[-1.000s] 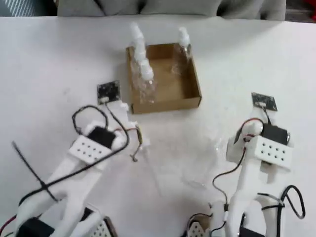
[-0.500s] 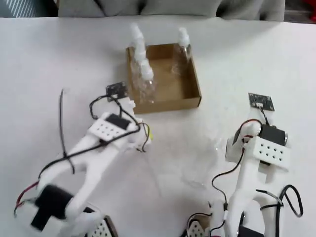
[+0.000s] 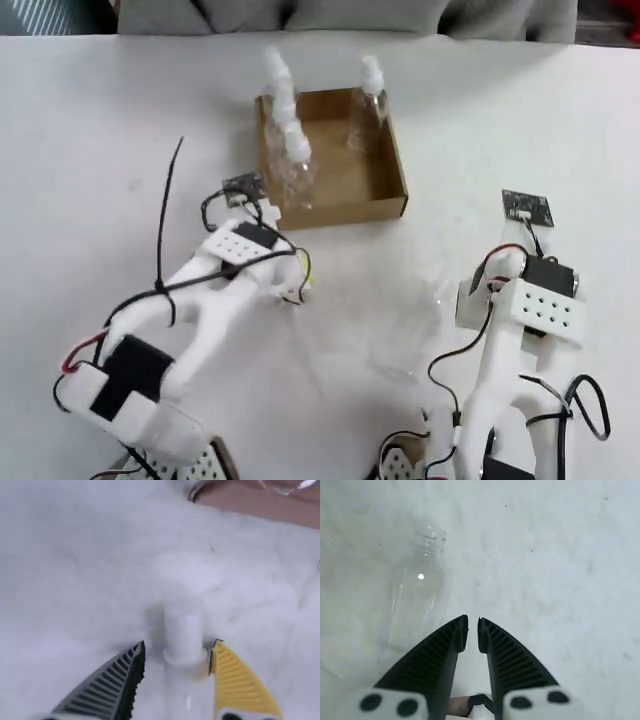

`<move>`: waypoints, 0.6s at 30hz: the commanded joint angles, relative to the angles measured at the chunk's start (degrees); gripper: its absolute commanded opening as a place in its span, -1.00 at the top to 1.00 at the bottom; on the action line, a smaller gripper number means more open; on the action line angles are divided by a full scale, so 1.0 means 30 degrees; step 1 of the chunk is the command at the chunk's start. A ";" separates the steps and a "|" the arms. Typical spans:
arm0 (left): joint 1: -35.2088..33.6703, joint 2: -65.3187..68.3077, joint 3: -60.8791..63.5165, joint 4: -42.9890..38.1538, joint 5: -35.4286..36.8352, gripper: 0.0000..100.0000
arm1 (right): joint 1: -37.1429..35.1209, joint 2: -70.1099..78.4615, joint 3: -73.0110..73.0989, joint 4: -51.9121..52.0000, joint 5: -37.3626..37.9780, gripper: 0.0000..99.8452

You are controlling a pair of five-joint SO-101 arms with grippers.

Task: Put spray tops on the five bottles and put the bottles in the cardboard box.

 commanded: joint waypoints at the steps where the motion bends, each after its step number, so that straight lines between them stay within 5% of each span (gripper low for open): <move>1: 0.0103 0.0484 -0.1114 -0.0938 0.0234 0.56 | 0.0044 -0.0513 -0.0059 -0.0161 0.0176 0.97; 4: 0.0103 0.1158 -0.1758 -0.0586 0.0147 0.61 | 0.0044 -0.0513 -0.0059 -0.0161 0.0147 0.97; 8: 0.0103 0.1363 -0.2168 0.0000 -0.0205 0.99 | 0.0044 -0.0513 0.0000 -0.0161 0.0147 0.97; 18: 0.0103 0.1363 -0.2168 0.0586 -0.1553 0.96 | -0.4645 -0.0513 0.0205 -0.0923 -0.2960 0.97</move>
